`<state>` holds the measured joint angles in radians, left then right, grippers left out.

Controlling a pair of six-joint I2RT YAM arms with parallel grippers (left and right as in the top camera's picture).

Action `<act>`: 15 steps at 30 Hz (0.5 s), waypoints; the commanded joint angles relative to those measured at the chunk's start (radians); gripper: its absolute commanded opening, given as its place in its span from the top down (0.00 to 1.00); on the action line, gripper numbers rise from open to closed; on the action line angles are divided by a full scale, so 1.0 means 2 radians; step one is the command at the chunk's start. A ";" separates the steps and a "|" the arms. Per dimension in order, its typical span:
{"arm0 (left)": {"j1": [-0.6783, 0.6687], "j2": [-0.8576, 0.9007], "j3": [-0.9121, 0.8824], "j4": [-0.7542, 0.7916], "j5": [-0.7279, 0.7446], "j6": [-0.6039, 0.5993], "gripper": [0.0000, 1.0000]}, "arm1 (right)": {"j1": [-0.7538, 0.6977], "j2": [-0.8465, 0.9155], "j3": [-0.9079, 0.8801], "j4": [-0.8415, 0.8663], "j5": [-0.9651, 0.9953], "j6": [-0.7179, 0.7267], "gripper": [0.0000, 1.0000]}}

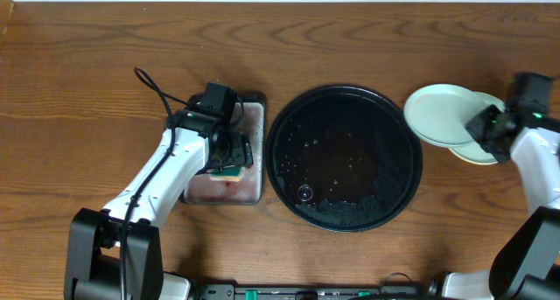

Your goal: Clean dirty plates on tray and stack at the side

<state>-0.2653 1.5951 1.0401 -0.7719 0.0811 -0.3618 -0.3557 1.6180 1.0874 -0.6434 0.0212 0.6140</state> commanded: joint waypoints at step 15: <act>0.000 0.000 -0.005 -0.001 0.002 0.003 0.17 | -0.062 0.010 0.006 0.031 -0.294 -0.181 0.20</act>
<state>-0.2653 1.5951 1.0401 -0.7719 0.0807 -0.3618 -0.5220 1.6295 1.0874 -0.6018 -0.2481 0.5156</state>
